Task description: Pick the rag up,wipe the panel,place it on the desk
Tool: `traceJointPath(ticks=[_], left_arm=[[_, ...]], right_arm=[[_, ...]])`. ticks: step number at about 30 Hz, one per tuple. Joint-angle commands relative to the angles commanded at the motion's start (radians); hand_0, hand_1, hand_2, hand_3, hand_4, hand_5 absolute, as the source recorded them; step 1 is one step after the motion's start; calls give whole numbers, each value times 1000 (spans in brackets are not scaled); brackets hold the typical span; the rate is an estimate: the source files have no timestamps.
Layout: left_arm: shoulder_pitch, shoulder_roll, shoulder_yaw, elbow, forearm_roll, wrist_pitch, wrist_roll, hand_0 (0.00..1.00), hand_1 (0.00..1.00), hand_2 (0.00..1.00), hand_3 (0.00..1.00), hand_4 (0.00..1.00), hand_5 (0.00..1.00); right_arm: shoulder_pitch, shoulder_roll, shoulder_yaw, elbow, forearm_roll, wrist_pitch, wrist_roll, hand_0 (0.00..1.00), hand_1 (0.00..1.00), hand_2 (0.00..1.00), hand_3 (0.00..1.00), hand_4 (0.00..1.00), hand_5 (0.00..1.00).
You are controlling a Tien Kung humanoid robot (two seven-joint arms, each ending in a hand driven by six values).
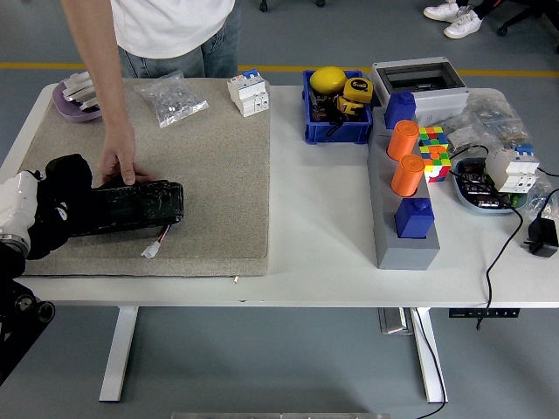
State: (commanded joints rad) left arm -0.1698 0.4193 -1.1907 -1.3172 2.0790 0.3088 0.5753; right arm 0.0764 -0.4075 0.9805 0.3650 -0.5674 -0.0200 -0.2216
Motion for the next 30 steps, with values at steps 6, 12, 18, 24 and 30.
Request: traceJointPath(ticks=[6, 12, 18, 24, 30], left_arm=[[15, 13, -25, 15, -3, 1, -2, 217, 122, 526, 494, 272, 2], [22, 7, -39, 13, 8, 6, 0, 218, 122, 526, 495, 273, 2], [16, 3, -25, 3, 12, 11, 3, 217, 122, 525, 496, 272, 2], [-2, -7, 20, -9, 3, 13, 6, 218, 122, 524, 494, 269, 2], [-27, -27, 82, -27, -10, 11, 10, 218, 122, 525, 495, 275, 2]], right_arm=[[1, -2, 5, 4, -7, -2, 0, 797, 701, 708, 685, 998, 732], [-1, -4, 6, 6, -9, -3, -1, 797, 701, 708, 685, 998, 732], [0, -2, 7, 8, -11, -4, 0, 797, 701, 708, 685, 998, 733], [0, -3, 5, 8, -12, -5, 0, 797, 701, 708, 684, 998, 732], [1, -3, 3, 9, -13, -5, -1, 797, 701, 708, 685, 998, 733]])
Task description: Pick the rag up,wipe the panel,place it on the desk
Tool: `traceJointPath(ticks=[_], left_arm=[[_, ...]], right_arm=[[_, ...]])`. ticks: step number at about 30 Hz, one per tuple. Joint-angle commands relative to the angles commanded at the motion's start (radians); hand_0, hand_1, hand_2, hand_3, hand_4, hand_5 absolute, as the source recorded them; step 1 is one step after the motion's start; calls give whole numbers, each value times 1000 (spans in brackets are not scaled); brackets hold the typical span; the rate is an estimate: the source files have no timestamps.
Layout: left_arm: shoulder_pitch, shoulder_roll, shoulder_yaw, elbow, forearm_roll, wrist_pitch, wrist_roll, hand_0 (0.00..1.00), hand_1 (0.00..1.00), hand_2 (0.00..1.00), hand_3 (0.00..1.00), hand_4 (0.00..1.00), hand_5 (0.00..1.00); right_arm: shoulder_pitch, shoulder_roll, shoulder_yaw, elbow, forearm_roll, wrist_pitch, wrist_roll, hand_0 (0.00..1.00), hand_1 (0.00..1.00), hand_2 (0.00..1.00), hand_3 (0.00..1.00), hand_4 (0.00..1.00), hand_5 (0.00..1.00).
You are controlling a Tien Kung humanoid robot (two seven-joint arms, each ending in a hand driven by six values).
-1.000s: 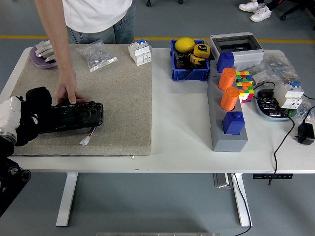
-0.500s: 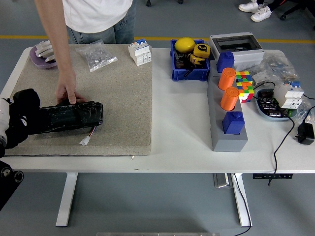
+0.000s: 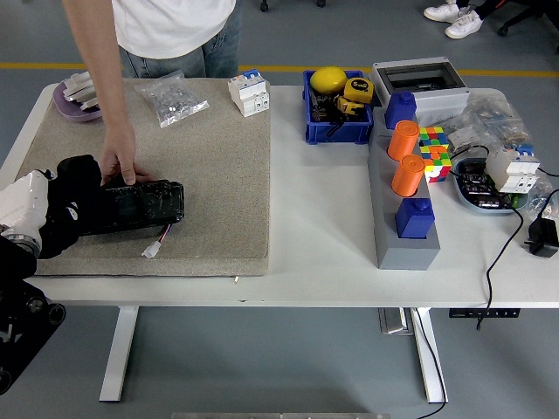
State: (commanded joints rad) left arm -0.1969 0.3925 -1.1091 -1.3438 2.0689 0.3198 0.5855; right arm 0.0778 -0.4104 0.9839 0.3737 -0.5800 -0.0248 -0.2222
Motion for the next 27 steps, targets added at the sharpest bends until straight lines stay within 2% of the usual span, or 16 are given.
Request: traceJointPath(ticks=[7, 9, 20, 27], left_arm=[[-36, -10, 98, -42, -1, -3, 8, 218, 122, 524, 494, 274, 2], [-56, -17, 146, -45, 1, -3, 10, 218, 122, 524, 495, 279, 2], [-110, -32, 267, -64, -16, -11, 16, 218, 122, 524, 494, 276, 2], [-134, -38, 319, -86, -14, -20, 22, 217, 121, 522, 492, 265, 2]], right_arm=[[-1, -1, 0, 0, 1, 0, 0, 797, 701, 708, 684, 998, 733], [1, -1, 0, -1, 2, 0, 0, 796, 701, 708, 685, 998, 733], [3, 0, -3, -2, 4, 1, 1, 796, 701, 708, 685, 998, 733], [3, 0, -5, -3, 6, 2, 1, 797, 701, 708, 685, 998, 733]])
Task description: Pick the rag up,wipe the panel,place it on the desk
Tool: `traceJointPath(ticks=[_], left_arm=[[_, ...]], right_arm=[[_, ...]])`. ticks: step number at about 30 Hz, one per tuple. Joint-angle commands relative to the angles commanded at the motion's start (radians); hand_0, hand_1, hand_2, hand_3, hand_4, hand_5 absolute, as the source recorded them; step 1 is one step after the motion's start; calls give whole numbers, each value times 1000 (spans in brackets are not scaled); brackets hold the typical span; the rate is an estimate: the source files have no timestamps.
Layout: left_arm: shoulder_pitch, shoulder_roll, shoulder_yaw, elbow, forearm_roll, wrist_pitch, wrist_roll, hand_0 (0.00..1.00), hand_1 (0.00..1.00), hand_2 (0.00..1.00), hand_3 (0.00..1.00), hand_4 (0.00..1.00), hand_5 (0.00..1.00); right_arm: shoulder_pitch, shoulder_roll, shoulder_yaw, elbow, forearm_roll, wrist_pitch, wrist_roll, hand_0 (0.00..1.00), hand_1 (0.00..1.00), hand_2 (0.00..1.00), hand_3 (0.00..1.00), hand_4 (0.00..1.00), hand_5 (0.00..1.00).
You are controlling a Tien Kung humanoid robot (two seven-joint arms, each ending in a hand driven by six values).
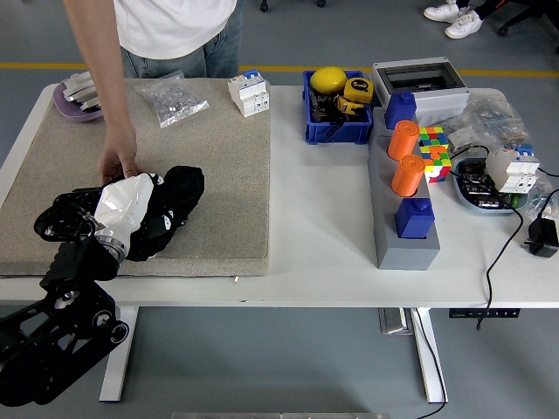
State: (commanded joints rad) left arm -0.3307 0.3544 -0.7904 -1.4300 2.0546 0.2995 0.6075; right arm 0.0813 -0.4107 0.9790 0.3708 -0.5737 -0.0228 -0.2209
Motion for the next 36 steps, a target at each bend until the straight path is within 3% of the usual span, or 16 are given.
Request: traceJointPath(ticks=[8, 22, 36], left_arm=[[-6, -6, 0, 0, 0, 1, 1, 217, 121, 522, 492, 268, 2], [53, 15, -163, 98, 36, 12, -6, 217, 121, 522, 493, 267, 2], [103, 42, -277, 141, 64, 12, -3, 217, 124, 523, 496, 279, 2]], right_arm=[[3, 1, -2, 0, 0, 0, 0, 797, 701, 708, 684, 998, 733], [-1, 1, 11, 1, -7, -1, 0, 797, 701, 708, 684, 998, 734], [-2, 0, 22, 6, -16, -2, -1, 797, 701, 708, 683, 998, 733]])
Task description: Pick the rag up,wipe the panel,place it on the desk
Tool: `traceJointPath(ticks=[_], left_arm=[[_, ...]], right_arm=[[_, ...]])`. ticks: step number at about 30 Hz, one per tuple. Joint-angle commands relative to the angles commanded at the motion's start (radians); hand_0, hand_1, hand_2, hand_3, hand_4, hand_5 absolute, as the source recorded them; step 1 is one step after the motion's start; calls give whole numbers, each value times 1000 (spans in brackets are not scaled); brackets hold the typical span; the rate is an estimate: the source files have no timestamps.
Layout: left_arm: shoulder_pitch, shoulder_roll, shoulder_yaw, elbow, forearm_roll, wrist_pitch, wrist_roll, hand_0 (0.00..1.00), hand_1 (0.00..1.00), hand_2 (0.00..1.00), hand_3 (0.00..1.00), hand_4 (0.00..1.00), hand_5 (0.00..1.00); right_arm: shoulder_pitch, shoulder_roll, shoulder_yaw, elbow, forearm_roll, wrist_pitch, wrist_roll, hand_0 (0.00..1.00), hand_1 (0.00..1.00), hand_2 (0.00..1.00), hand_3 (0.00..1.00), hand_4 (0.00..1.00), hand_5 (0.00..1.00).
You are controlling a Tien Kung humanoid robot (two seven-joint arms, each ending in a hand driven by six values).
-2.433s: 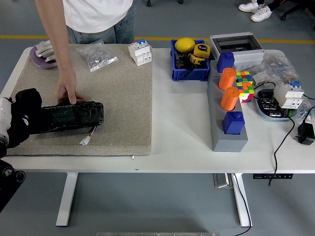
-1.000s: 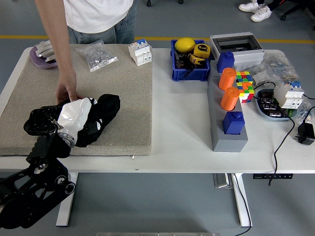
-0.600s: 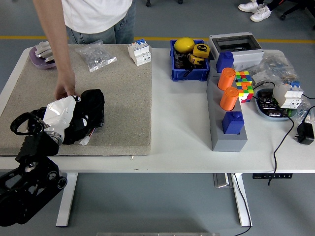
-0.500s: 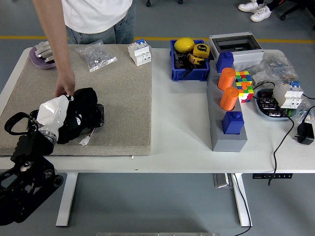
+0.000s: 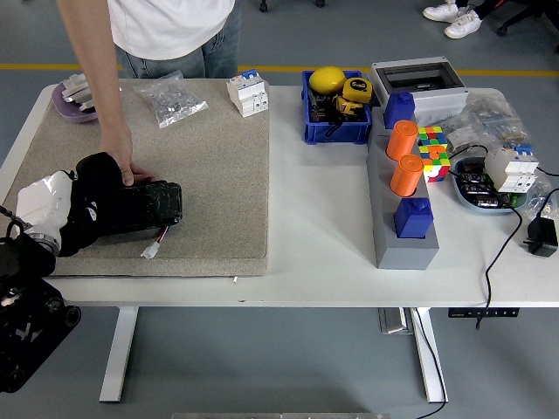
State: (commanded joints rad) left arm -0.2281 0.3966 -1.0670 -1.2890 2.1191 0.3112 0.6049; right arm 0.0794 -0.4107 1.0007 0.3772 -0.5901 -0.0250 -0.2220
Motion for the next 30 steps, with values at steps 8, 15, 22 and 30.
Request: traceJointPath(ticks=[8, 15, 22, 30], left_arm=[[20, 23, -68, 19, 11, -1, 0, 218, 124, 521, 493, 270, 2], [32, 37, -117, 58, 8, 9, -13, 218, 124, 522, 496, 281, 2], [1, 61, -112, 135, -35, 52, -77, 223, 156, 523, 497, 290, 2], [-62, 88, -59, 262, -116, 94, -187, 283, 287, 517, 495, 282, 2]], right_arm=[[2, 0, 5, 2, -7, -1, 0, 798, 701, 707, 684, 998, 734], [1, 0, 10, 5, -14, -3, 0, 798, 701, 708, 684, 998, 733], [5, 1, 14, 12, -23, -6, -2, 797, 701, 707, 684, 998, 733], [9, 1, 10, 19, -28, -8, -4, 798, 701, 707, 685, 998, 733]])
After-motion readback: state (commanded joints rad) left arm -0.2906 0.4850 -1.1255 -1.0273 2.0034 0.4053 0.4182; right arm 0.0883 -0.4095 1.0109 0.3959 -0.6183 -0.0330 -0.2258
